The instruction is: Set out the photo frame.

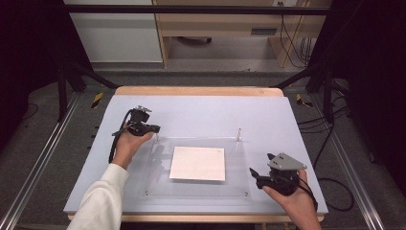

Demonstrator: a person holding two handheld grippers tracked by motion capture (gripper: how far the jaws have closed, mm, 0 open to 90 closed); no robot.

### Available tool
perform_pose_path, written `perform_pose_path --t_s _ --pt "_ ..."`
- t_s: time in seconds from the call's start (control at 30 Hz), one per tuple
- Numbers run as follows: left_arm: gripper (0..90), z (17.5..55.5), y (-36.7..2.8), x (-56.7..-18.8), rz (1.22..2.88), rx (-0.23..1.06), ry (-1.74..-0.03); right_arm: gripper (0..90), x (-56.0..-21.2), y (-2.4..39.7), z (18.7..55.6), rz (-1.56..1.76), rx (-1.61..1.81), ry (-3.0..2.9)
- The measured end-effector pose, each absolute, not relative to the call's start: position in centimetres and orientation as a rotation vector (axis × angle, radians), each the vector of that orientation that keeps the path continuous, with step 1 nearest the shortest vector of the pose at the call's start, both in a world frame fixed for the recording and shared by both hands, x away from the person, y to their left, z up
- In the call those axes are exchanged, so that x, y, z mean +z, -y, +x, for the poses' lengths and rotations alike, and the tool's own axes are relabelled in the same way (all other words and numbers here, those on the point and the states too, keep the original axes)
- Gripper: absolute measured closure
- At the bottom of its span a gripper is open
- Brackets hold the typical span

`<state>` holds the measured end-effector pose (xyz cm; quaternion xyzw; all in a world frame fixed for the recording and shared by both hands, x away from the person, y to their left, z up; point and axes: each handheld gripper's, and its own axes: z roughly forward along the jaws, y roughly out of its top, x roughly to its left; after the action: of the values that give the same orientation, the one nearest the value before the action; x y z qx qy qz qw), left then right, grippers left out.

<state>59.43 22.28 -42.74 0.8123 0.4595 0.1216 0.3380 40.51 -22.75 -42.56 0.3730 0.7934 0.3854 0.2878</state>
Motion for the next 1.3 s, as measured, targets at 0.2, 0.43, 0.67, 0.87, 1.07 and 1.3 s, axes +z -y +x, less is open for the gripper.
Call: perform_pose_path --t_s 0.2,0.43,0.67,0.87,1.07,1.3 --pt "85.2 59.5 -22.3 -42.7 2.123 0.311 -1.197 11.8 -43.2 23.1 37.4 0.864 0.999 -2.195" --pt "85.2 59.6 -22.3 -42.7 2.122 0.302 -1.2 12.5 -44.4 21.9 35.3 0.772 0.957 -2.246" --pt "85.2 59.7 -22.3 -42.7 2.125 0.302 -1.197 14.0 -45.5 21.2 34.4 0.723 0.945 -2.281" --pt "85.1 59.7 -22.4 -42.8 2.121 0.299 -1.199 18.7 -46.5 21.1 34.4 0.726 0.934 -2.283" --pt "85.1 59.8 -22.4 -42.8 2.12 0.298 -1.197 21.8 -47.2 20.7 34.5 0.7 0.905 -2.299" --pt "85.1 59.8 -22.4 -42.8 2.12 0.296 -1.2 25.3 -47.5 20.6 35.0 0.689 0.897 -2.304"
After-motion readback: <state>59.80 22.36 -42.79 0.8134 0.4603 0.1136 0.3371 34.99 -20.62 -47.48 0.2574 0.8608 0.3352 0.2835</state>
